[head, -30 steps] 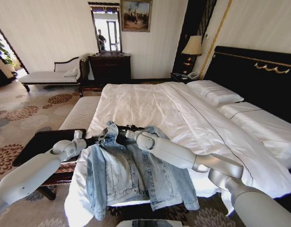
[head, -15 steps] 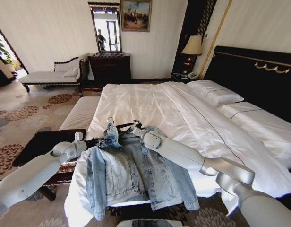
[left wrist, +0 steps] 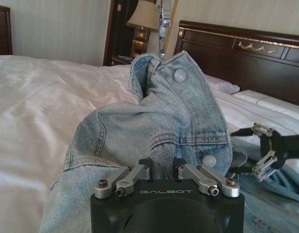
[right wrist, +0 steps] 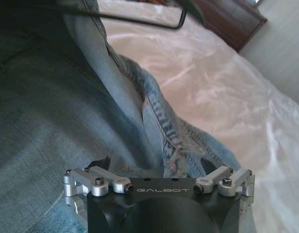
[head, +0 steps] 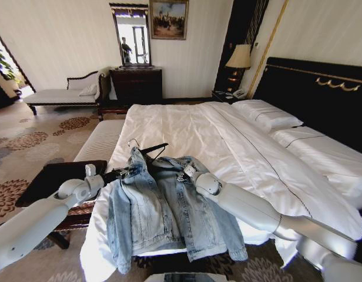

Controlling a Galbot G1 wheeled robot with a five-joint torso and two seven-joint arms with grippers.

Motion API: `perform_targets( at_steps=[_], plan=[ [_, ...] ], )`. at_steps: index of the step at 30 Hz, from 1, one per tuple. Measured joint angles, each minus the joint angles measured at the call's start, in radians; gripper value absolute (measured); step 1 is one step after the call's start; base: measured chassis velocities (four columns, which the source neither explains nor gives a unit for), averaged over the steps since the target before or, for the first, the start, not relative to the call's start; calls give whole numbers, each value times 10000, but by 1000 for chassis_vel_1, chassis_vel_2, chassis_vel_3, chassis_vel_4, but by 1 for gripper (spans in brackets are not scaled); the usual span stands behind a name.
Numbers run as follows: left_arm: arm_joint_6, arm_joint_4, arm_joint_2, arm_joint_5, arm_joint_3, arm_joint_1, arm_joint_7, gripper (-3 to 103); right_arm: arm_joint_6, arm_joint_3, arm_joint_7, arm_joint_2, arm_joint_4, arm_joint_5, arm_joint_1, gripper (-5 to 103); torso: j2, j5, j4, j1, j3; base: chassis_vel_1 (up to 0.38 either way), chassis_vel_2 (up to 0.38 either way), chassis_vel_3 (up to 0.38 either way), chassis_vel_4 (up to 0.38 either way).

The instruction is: Pick up the clothes from the bed and hang them on the clothes hanger.

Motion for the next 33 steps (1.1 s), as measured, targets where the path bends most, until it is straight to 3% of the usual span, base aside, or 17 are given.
perform_targets(
  at_steps=[2, 4, 5, 10, 13, 18, 22, 27, 31, 33],
  plan=[
    [-28, -110, -35, -29, -29, 84, 18, 19, -87, -10, 428, 216, -394, 474, 86, 101, 0, -2, -1, 2, 1, 0, 0, 0, 0],
    [-60, -317, -40, -34, -79, 246, 53, 19, -167, 14, 1106, 476, -754, 1248, 174, 89, 0, -1, -1, 3, 0, 0, 0, 0, 0],
    [-60, -317, -40, -34, -79, 246, 53, 19, -167, 14, 1106, 476, -754, 1248, 174, 89, 0, -1, -1, 3, 0, 0, 0, 0, 0],
    [-109, -485, -36, -67, -159, 539, 161, 19, -237, 63, 1886, 722, -1061, 2296, 266, 100, 0, -2, 0, 2, 0, 0, 0, 0, 0],
    [-180, -505, 21, -183, -266, 770, 343, 19, -126, 55, 1994, 795, -1171, 2585, 289, 88, 0, -2, -3, 2, 1, 0, 0, 0, 0],
    [-314, -504, 80, -228, -363, 1009, 517, 19, 46, 58, 2004, 876, -1351, 2678, 337, 77, 0, -3, -2, 2, 0, 0, 0, 0, 0],
    [-500, -530, 162, -289, -464, 1257, 672, 19, 152, 75, 1994, 929, -1545, 2793, 479, 54, 0, -3, -1, 2, 0, 0, 0, 0, 0],
    [-647, -542, 234, -290, -487, 1352, 803, 19, 134, 75, 1907, 921, -1610, 2800, 604, 44, 0, -3, -3, 2, 1, 0, 0, 0, 0],
    [-815, -616, 323, -241, -499, 1426, 920, 19, 123, 60, 1831, 942, -1713, 2788, 766, 22, 0, -3, -2, 2, 0, 0, 0, 0, 0],
    [-856, -635, 341, -214, -500, 1450, 946, 19, 124, 57, 1829, 947, -1728, 2785, 777, 17, 0, -2, -2, 2, 1, 0, 0, 0, 0]
  ],
)
